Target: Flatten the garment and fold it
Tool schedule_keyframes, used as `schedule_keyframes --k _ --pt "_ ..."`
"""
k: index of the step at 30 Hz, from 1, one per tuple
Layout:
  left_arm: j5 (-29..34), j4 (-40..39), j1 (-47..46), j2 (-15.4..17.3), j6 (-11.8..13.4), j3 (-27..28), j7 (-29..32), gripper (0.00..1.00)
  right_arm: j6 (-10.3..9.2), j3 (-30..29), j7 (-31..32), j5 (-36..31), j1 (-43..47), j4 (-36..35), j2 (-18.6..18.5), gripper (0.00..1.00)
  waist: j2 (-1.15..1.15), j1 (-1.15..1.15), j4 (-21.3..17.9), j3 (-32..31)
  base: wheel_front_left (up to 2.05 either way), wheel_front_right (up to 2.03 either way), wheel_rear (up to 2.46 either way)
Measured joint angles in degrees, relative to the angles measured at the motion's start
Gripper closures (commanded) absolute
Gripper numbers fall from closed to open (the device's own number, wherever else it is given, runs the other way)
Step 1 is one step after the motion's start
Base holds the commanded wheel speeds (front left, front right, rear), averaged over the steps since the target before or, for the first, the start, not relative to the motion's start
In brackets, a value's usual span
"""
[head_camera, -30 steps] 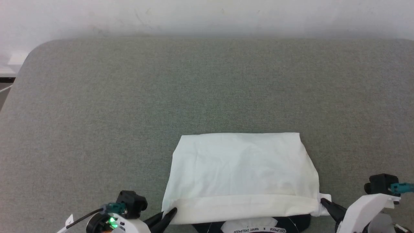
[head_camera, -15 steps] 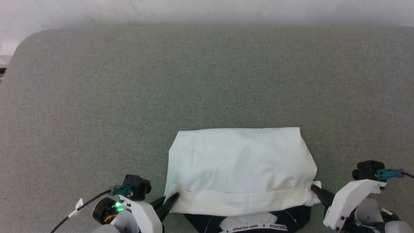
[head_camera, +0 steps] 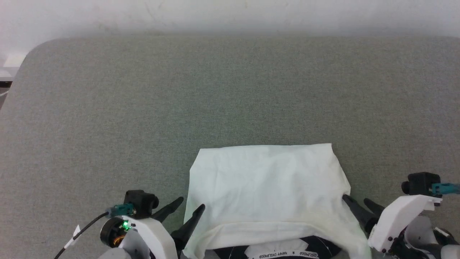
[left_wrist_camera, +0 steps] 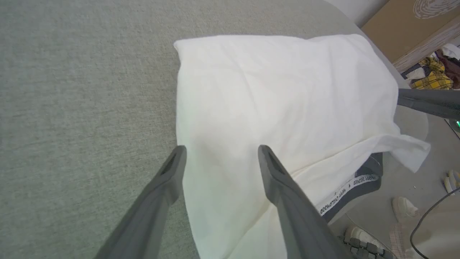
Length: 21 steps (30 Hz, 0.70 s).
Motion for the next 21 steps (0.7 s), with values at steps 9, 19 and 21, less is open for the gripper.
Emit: schedule_keyframes --k 9,19,21 --pt "-0.18 -11.18 8.19 2.05 9.77 7.88 -11.26 0.0 0.0 -4.1 -0.01 3.02 6.62 -11.29 -0.01 0.0 0.0 -0.01 0.36 -2.9 0.0 0.0 0.0" --pt "24.96 -29.29 16.4 -6.75 19.83 28.53 -15.07 0.0 -0.01 -4.08 -10.03 1.78 7.51 -12.71 -0.08 0.0 0.0 -0.01 -0.17 -4.45 0.0 0.0 0.0" --pt "30.51 -30.98 19.3 -8.23 19.81 30.21 -15.07 0.0 0.0 -3.37 -10.54 0.87 7.5 -12.0 -0.04 0.0 0.0 -0.02 -0.24 -4.21 0.0 0.0 0.0"
